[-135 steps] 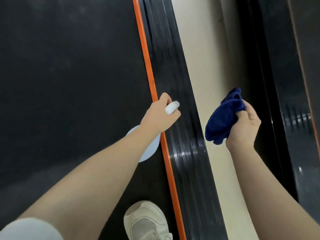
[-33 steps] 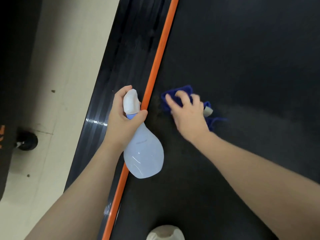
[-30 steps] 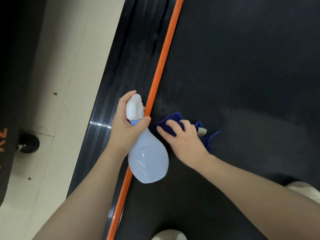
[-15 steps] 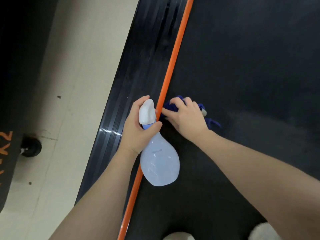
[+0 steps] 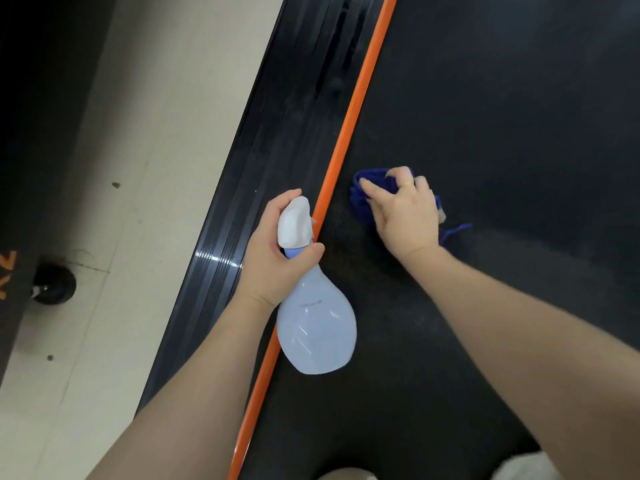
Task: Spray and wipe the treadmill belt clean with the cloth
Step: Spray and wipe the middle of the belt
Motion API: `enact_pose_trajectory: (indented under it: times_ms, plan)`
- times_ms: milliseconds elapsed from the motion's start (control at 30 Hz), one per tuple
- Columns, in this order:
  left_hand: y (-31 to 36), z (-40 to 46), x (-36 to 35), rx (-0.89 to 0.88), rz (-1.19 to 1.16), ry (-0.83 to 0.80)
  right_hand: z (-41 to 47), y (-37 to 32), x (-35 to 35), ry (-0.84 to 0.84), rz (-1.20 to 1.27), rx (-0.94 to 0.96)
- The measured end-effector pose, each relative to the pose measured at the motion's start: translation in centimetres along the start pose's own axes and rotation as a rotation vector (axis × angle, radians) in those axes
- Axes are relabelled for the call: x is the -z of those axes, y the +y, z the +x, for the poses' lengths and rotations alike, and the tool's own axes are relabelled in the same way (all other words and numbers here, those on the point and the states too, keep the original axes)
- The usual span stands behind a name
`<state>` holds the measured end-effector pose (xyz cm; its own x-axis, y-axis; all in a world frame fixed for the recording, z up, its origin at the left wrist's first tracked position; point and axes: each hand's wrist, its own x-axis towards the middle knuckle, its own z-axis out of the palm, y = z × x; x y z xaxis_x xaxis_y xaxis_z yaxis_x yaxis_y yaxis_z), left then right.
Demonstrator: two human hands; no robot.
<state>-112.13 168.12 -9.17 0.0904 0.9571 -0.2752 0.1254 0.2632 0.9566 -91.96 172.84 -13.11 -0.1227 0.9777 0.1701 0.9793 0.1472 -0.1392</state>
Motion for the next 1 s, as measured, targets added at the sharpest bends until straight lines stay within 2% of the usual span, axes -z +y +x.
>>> enact_pose_trajectory:
  times_ms: [100, 167, 267, 300, 367, 433, 467, 567, 633, 700, 767, 833, 900, 967, 1000]
  plan:
    - [0.5, -0.1, -0.2, 0.022, -0.012, -0.006, -5.2, -2.6, 0.2, -0.019, 0.075, 0.015]
    - [0.7, -0.1, -0.2, 0.032, -0.010, -0.007, -7.9, -3.4, 0.8, -0.094, 0.097, 0.156]
    - [0.7, -0.1, -0.3, 0.031, 0.026, 0.002, -5.4, -1.0, 0.7, -0.126, 0.025, 0.360]
    - [0.7, -0.2, -0.3, 0.025, 0.022, 0.005, -3.8, 0.0, 0.5, -0.104, -0.022, 0.357]
    - [0.7, -0.1, -0.4, 0.016, -0.008, 0.000, -1.1, 1.2, 0.2, -0.037, -0.042, 0.171]
    - [0.6, -0.1, -0.6, 0.023, -0.014, -0.001, -1.8, 0.2, 0.3, -0.015, 0.022, 0.013]
    - [0.8, -0.2, -0.6, 0.033, -0.003, 0.004, -3.5, -0.6, 0.4, -0.029, 0.044, 0.022]
    - [1.5, -0.3, -0.7, 0.064, 0.062, 0.013, -8.0, -1.2, 2.0, -0.224, 0.064, 0.305]
    - [1.5, -0.3, -0.9, 0.098, 0.082, 0.022, -6.2, 1.1, 2.4, -0.221, 0.040, 0.396]
    - [1.8, -0.4, -1.4, 0.126, 0.118, 0.058, -3.2, 3.5, 2.1, -0.156, -0.023, 0.255]
    - [2.4, -0.7, -2.6, 0.131, 0.155, 0.114, -1.8, 4.7, 1.9, -0.085, 0.010, -0.016]
    - [3.4, -0.9, -4.3, 0.132, 0.194, 0.136, -4.3, 4.1, 1.9, -0.048, 0.036, -0.100]
    - [4.5, -0.7, -6.2, 0.149, 0.243, 0.091, -8.8, 3.6, 2.5, -0.123, 0.057, 0.077]
    - [5.5, -0.4, -8.0, 0.192, 0.287, -0.045, -11.0, 4.4, 3.8, -0.285, 0.079, 0.303]
    - [5.7, -0.2, -8.7, 0.203, 0.302, -0.112, -10.3, 5.6, 3.9, -0.297, 0.052, 0.369]
